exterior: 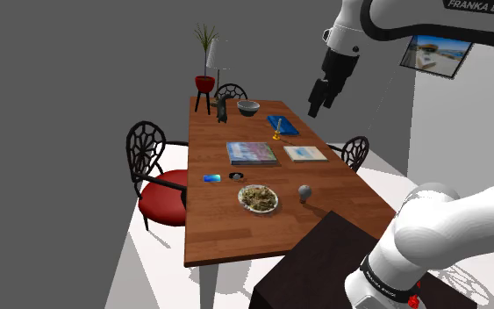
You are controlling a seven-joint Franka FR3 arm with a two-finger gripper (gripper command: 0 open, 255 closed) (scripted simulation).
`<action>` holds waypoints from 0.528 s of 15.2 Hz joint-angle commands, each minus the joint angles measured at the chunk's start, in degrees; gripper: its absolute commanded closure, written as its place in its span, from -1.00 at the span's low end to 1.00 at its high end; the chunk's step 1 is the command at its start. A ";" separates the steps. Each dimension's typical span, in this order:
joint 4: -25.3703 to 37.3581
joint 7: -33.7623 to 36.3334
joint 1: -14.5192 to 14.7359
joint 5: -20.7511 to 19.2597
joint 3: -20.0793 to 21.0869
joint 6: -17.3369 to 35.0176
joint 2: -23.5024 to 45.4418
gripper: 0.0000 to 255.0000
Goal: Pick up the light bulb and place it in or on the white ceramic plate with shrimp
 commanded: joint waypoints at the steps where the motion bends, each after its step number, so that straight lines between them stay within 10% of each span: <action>1: 0.00 0.00 0.00 0.00 0.00 0.00 0.00 -1.00; 8: -10.75 -0.04 -2.01 -3.22 -2.01 11.09 2.27 -1.00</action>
